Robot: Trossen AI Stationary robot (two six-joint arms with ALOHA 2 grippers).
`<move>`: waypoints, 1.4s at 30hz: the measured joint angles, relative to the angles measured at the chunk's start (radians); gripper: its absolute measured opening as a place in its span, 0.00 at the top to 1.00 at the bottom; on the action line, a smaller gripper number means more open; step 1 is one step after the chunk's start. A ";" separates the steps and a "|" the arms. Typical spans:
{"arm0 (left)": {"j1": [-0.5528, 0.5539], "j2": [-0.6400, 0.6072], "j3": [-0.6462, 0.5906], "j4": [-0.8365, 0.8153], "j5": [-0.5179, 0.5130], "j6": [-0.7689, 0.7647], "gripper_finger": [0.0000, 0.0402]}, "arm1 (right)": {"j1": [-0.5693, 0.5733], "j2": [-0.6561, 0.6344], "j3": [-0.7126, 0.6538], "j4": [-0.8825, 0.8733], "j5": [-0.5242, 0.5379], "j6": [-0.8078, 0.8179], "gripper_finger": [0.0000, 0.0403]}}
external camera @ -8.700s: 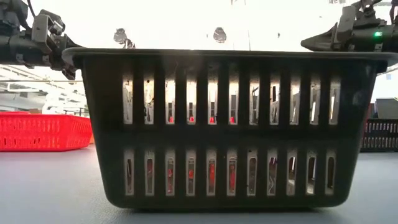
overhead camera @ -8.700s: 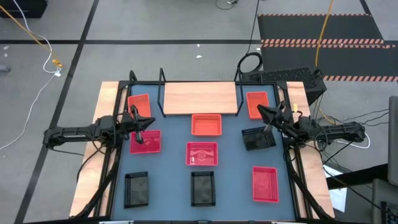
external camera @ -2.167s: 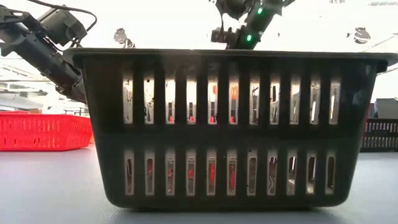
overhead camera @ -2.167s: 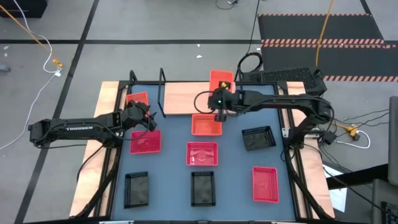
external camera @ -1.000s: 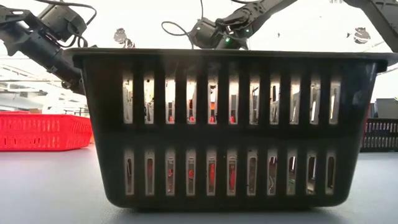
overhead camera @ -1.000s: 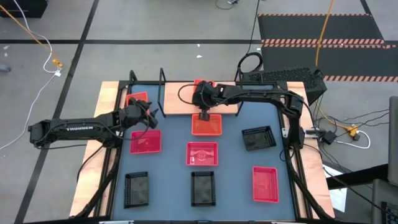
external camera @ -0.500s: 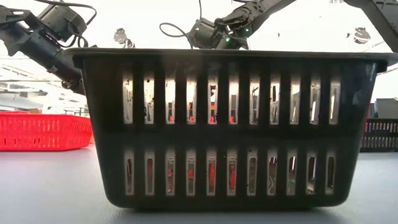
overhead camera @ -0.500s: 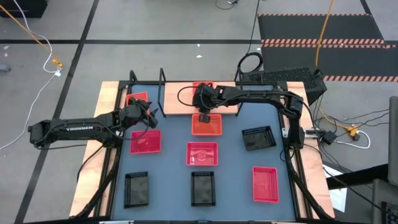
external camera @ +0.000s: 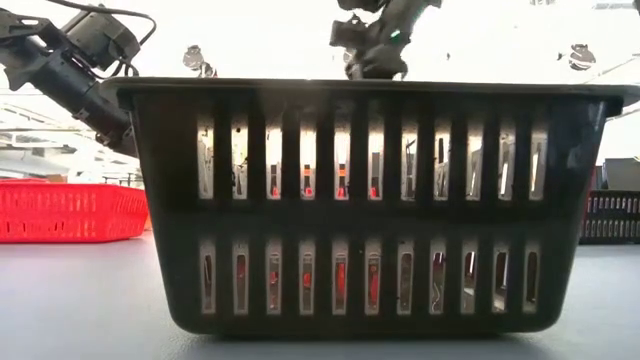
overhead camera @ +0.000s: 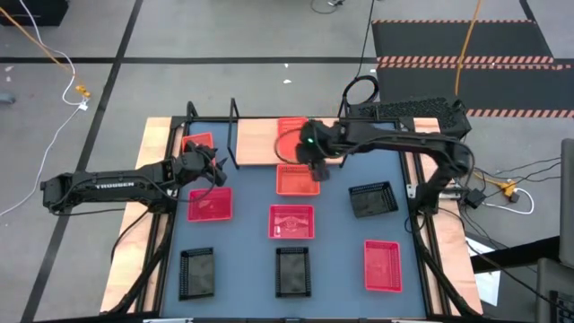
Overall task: Stack baskets on shelf by color
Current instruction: Put the right black basket on the shelf
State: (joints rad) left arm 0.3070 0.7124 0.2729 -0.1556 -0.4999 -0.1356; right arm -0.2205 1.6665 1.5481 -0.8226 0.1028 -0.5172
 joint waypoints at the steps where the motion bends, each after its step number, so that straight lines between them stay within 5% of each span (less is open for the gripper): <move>1: -0.002 0.000 0.000 -0.004 0.000 0.000 0.42 | 0.011 -0.022 -0.022 -0.035 0.000 -0.054 0.55; 6: -0.009 0.000 0.000 -0.038 0.003 -0.005 0.42 | 0.066 -0.107 -0.242 -0.047 0.002 -0.389 0.58; 9: -0.010 0.000 0.000 -0.045 0.003 -0.012 0.42 | 0.091 -0.141 -0.405 0.124 0.062 -0.548 0.58; 15: -0.010 0.000 0.000 -0.043 0.003 -0.016 0.42 | 0.135 -0.135 -0.620 0.567 0.211 -0.690 0.58; 23: -0.006 0.000 0.000 -0.006 0.001 0.022 0.42 | 0.176 -0.159 -0.642 0.539 0.353 -0.654 0.58; 27: -0.006 0.000 0.000 -0.011 0.002 0.002 0.42 | 0.212 -0.221 -0.642 0.488 0.457 -0.437 0.58; 32: -0.008 0.000 0.000 -0.037 0.003 -0.043 0.42 | 0.257 -0.342 -0.641 0.391 0.522 0.138 0.58; 39: -0.008 0.000 0.000 -0.050 0.003 -0.110 0.42 | 0.253 -0.486 -0.641 0.152 0.139 0.876 0.58; 42: -0.008 0.000 0.000 -0.050 0.003 -0.131 0.42 | 0.252 -0.502 -0.641 0.064 0.042 1.073 0.58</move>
State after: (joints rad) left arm 0.2993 0.7128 0.2726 -0.2058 -0.4969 -0.2671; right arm 0.0319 1.1647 0.9076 -0.7581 0.1449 0.5558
